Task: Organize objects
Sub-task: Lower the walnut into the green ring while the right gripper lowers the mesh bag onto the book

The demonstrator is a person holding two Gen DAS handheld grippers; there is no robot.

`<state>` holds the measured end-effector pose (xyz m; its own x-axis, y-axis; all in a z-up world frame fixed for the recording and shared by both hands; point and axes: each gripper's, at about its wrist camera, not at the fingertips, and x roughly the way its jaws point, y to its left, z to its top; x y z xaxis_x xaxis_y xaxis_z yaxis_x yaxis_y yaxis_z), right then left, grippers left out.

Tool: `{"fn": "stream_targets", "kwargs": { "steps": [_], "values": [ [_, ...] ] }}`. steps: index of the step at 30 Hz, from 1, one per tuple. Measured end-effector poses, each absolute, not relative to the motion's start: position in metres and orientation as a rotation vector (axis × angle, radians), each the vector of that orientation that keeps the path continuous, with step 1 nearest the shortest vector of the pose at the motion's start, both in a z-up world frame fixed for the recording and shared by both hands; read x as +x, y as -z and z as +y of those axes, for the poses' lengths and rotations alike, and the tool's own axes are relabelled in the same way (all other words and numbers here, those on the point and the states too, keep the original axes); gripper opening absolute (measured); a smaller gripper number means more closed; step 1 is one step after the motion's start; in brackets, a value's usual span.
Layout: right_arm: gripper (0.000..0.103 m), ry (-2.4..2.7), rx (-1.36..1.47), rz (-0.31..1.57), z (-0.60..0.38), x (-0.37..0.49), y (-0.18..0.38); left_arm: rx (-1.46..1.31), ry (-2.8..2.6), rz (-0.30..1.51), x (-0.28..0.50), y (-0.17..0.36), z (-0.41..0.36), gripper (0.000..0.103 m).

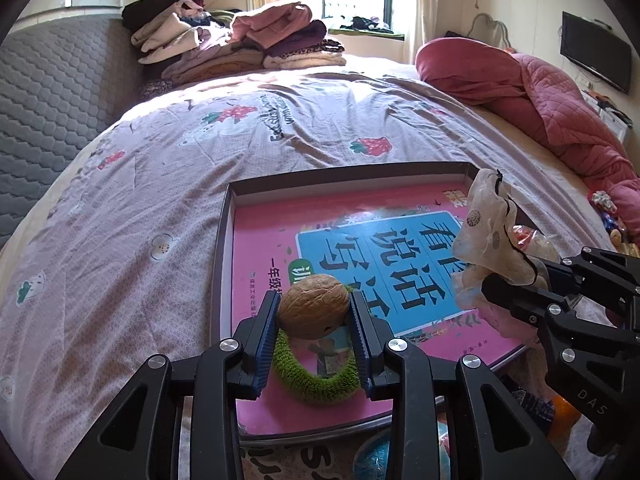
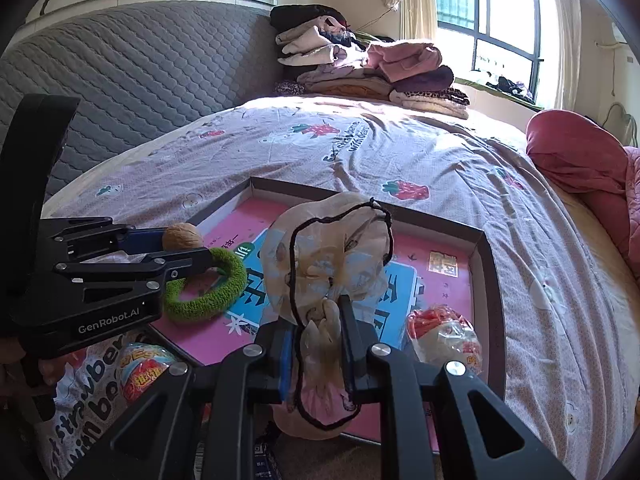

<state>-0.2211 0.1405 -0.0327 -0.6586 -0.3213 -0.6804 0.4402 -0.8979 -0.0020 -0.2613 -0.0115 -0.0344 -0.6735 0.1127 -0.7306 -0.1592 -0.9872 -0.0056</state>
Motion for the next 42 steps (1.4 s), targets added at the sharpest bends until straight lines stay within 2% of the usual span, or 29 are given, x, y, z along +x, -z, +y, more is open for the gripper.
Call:
{"fn": "stream_targets", "kwargs": {
  "steps": [13, 22, 29, 42],
  "values": [
    [0.022, 2.488, 1.113, 0.248, 0.140, -0.229, 0.052, -1.246, -2.705, 0.106, -0.265, 0.048, -0.008, 0.035],
    [0.030, 2.462, 1.172, 0.222, 0.141, -0.231, 0.058, -1.281, -2.678, 0.095, -0.266, 0.052, -0.008, 0.035],
    [0.043, 2.484, 1.190, 0.225, 0.142, -0.232, 0.056, -1.289, -2.674, 0.099, -0.266, 0.051, -0.008, 0.035],
    [0.048, 2.525, 1.150, 0.238, 0.144, -0.230, 0.043, -1.301, -2.668, 0.063, -0.268, 0.050, -0.012, 0.035]
  ]
}}
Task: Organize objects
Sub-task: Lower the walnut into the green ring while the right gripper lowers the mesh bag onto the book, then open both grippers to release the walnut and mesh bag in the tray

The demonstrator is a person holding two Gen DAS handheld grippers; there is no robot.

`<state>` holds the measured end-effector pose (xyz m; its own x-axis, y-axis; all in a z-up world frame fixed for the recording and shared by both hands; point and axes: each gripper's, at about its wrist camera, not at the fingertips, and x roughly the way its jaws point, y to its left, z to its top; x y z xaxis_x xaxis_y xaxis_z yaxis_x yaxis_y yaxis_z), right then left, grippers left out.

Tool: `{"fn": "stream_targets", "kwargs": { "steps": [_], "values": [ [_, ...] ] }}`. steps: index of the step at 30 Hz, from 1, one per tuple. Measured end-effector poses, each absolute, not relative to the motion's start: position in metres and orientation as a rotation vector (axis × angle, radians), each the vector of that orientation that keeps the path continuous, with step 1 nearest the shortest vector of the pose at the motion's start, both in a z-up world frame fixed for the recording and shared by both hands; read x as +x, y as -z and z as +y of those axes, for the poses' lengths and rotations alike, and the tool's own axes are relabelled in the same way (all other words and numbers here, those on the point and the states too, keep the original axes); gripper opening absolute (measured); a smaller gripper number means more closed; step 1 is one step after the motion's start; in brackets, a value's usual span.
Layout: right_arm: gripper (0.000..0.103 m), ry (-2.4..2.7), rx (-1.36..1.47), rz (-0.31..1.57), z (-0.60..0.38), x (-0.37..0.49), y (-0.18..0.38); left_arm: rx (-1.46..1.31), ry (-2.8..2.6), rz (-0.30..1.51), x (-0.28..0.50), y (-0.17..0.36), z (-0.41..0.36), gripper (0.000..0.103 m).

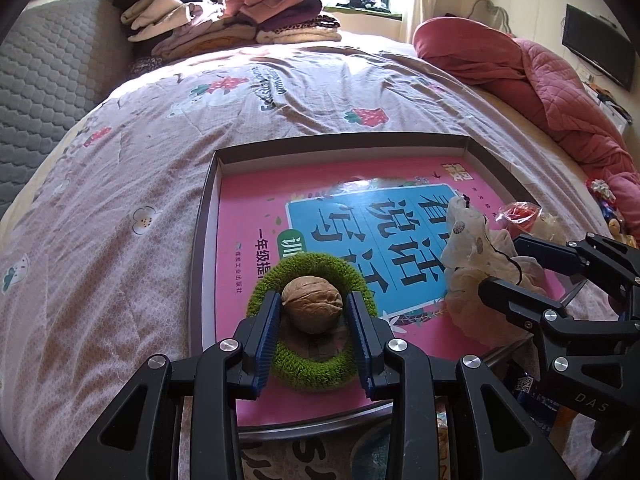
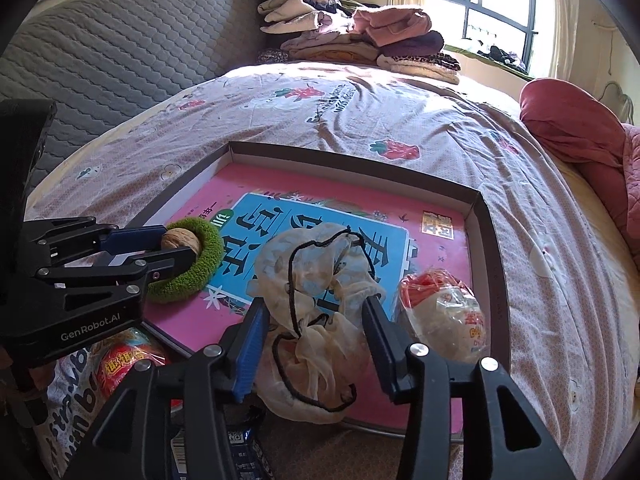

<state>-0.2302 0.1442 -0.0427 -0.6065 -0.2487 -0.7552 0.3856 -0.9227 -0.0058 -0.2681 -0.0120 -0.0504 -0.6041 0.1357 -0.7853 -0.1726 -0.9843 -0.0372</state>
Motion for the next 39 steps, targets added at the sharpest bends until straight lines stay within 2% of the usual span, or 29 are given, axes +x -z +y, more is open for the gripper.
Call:
{"fn": "stream_targets", "kwargs": {
  "steps": [16, 39],
  "values": [
    [0.048, 2.556, 1.085, 0.191, 0.150, -0.224, 0.023, -1.255, -2.692, 0.037, -0.259, 0.033, -0.015, 0.049],
    [0.048, 2.598, 0.983, 0.124, 0.160, -0.201, -0.010, -1.149, -2.737, 0.014, -0.224, -0.009, -0.007, 0.059]
  ]
}}
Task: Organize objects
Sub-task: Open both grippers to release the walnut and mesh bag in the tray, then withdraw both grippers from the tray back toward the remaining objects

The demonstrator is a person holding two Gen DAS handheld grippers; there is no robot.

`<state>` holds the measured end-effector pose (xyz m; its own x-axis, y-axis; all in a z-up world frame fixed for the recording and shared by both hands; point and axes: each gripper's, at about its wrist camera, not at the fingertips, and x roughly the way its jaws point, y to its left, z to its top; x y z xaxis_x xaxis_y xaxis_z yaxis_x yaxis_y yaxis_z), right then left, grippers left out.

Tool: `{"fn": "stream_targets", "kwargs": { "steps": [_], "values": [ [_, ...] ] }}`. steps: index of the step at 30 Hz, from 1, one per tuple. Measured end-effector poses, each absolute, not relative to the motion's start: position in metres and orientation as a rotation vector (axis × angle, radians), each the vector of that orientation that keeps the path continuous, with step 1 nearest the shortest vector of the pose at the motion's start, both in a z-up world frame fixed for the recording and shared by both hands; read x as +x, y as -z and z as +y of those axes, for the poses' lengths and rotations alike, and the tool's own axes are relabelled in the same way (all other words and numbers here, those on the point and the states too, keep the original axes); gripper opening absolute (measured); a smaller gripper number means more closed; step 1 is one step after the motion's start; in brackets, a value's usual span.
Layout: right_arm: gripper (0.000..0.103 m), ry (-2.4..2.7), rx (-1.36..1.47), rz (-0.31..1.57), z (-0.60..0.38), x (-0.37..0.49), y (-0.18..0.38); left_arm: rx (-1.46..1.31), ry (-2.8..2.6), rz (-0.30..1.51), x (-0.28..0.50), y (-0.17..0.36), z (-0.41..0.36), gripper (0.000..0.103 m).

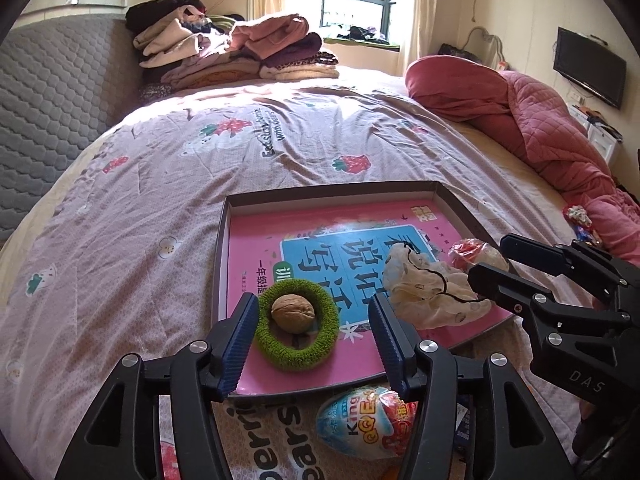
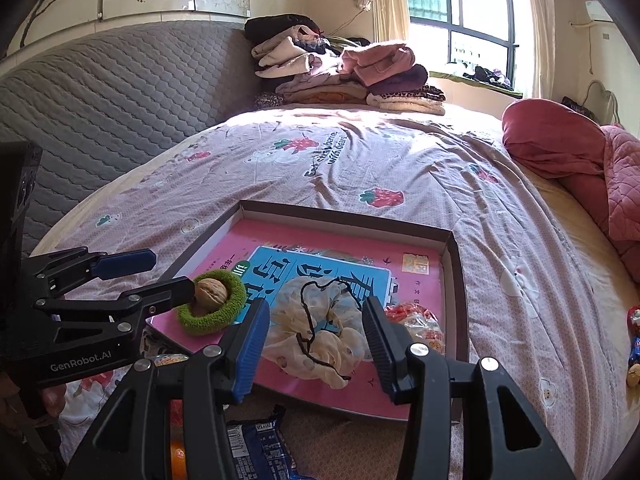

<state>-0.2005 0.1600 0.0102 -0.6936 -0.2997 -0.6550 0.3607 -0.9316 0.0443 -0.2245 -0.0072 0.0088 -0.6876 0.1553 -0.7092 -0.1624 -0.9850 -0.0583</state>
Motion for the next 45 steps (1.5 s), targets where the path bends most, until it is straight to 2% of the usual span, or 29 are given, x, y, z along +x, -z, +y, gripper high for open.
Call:
{"fn": "stream_targets", "kwargs": {
  "steps": [12, 45],
  "values": [
    [0.052, 2.625, 0.947, 0.134, 0.162, -0.191, -0.017, -1.100, -2.767, -0.002, -0.208, -0.024, -0.008, 0.070],
    [0.053, 2.664, 0.845, 0.071, 0.177, -0.161, -0.047, -1.031, -2.797, 0.000, -0.173, -0.047, -0.010, 0.072]
  ]
}}
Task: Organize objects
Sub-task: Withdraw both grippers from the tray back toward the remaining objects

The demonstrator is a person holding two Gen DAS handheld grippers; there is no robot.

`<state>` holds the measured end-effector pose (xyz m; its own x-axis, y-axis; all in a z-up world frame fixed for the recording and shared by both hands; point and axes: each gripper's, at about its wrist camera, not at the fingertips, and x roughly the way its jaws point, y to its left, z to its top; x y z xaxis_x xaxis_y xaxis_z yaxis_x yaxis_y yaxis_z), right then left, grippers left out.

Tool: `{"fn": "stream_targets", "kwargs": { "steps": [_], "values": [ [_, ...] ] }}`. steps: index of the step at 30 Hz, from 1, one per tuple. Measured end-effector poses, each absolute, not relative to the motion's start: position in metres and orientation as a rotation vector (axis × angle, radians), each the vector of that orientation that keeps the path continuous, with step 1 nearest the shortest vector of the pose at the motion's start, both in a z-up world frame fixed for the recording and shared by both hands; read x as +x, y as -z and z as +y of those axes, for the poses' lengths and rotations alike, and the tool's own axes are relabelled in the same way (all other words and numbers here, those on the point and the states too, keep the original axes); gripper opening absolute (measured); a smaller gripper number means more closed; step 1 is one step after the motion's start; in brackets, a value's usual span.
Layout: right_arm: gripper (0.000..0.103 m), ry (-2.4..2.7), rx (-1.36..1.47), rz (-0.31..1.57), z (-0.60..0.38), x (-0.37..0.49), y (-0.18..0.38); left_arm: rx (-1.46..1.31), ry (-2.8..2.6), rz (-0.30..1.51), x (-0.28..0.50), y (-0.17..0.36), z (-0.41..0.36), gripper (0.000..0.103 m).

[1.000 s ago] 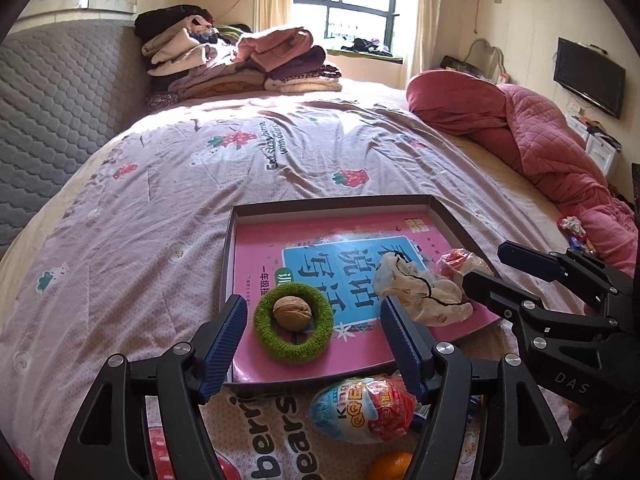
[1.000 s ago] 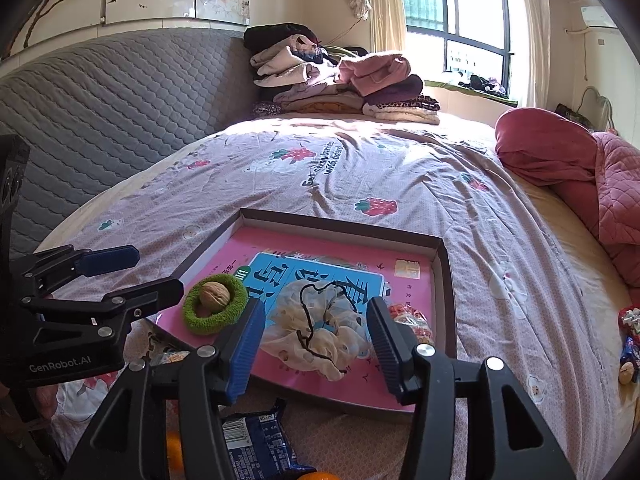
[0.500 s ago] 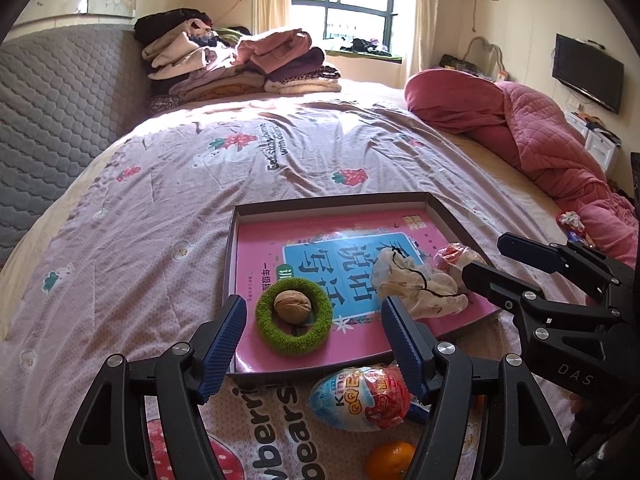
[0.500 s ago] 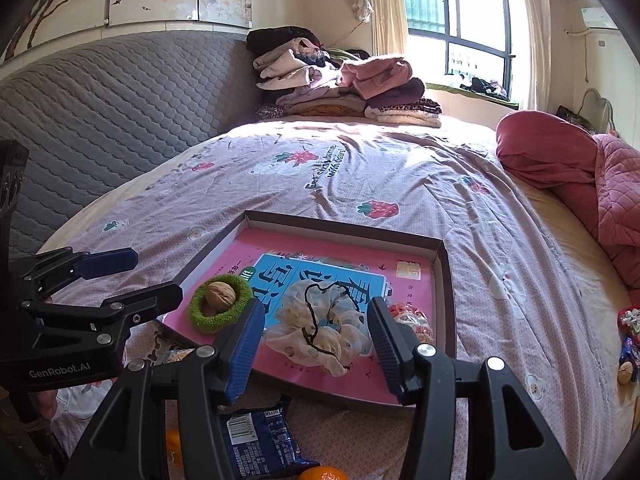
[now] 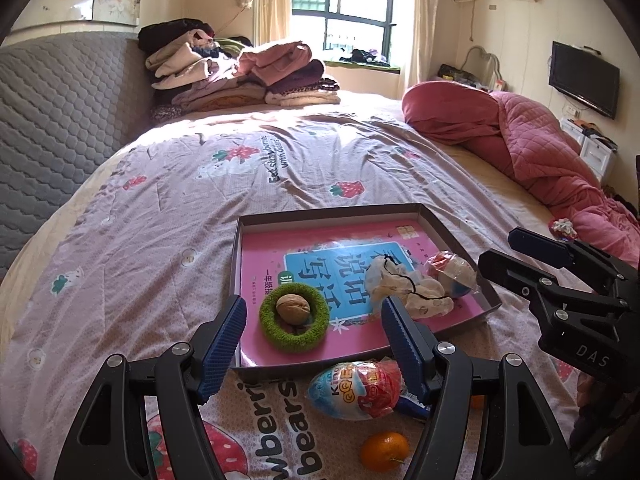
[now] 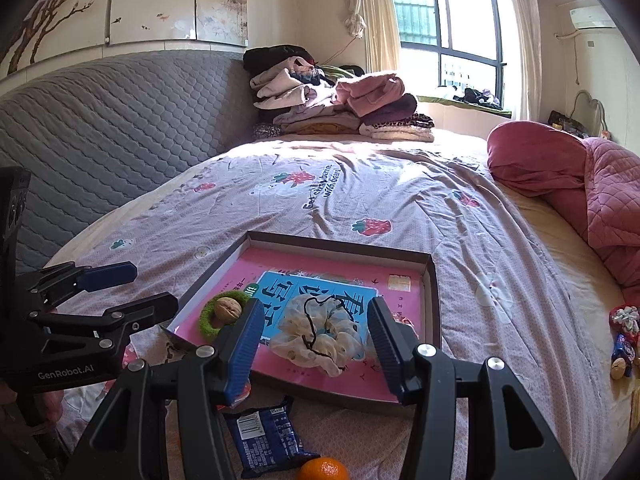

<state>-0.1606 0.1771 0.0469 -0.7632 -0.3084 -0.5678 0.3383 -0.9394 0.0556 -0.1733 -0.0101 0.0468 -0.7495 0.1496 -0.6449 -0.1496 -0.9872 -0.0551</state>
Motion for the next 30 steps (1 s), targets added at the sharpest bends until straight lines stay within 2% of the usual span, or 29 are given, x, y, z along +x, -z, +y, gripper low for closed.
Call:
{"fn": "stream_targets", "kwargs": {
  "steps": [30],
  "values": [
    [0.057, 2.657, 0.786, 0.017, 0.182, -0.126, -0.062, -1.057, -2.807, -0.002, -0.128, -0.038, -0.008, 0.074]
  ]
}}
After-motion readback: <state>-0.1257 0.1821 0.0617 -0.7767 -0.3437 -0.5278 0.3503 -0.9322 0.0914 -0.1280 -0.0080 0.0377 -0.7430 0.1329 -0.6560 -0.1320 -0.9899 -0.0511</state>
